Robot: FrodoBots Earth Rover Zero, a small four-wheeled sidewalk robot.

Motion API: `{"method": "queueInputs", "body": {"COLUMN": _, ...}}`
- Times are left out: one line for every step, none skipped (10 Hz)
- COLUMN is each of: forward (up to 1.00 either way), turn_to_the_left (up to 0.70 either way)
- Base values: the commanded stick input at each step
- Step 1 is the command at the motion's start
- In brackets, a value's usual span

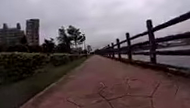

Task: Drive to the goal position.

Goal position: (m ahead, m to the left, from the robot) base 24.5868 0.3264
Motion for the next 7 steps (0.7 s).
{"method": "queueInputs", "body": {"forward": 1.00, "turn_to_the_left": 0.00}}
{"method": "queueInputs", "body": {"forward": 1.00, "turn_to_the_left": 0.00}}
{"method": "queueInputs", "body": {"forward": 1.00, "turn_to_the_left": 0.28}}
{"method": "queueInputs", "body": {"forward": 1.00, "turn_to_the_left": 0.40}}
{"method": "queueInputs", "body": {"forward": 1.00, "turn_to_the_left": 0.00}}
{"method": "queueInputs", "body": {"forward": 1.00, "turn_to_the_left": 0.00}}
{"method": "queueInputs", "body": {"forward": 1.00, "turn_to_the_left": 0.00}}
